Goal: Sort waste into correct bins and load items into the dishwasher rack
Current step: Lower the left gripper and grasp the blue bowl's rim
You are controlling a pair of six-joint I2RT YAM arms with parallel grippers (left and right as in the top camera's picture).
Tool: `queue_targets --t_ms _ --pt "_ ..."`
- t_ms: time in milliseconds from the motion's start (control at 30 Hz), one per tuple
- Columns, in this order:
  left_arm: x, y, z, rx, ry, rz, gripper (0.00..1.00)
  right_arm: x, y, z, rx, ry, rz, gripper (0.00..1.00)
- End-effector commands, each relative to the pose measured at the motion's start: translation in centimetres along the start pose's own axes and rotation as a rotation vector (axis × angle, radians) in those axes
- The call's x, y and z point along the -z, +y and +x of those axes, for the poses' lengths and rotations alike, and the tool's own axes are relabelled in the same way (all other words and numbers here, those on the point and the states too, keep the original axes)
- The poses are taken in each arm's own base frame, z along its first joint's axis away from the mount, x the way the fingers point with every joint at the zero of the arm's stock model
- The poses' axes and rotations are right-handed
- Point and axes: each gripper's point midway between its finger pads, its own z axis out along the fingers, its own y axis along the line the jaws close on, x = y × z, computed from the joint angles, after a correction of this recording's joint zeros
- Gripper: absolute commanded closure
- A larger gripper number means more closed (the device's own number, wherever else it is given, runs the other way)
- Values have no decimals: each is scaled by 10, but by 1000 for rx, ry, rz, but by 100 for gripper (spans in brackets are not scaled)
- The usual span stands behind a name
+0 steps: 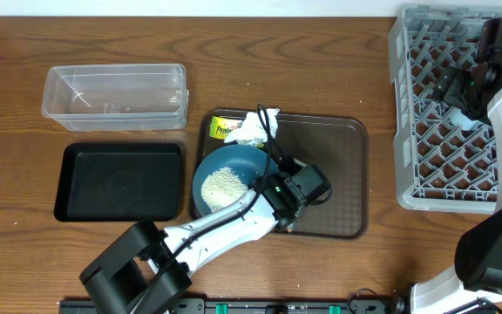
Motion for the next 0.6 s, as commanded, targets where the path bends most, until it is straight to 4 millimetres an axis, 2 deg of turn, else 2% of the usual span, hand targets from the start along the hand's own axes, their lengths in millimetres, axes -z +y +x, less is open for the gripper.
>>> queue_targets --t_ms 0,333,567 --pt "-8 5 12 -5 31 -30 31 0 -3 -1 10 -5 15 1" --pt "-13 8 21 -11 54 -38 32 0 -3 -1 10 -5 15 1" --pt "-13 7 20 -10 50 -35 47 0 -3 -1 10 -5 15 1"
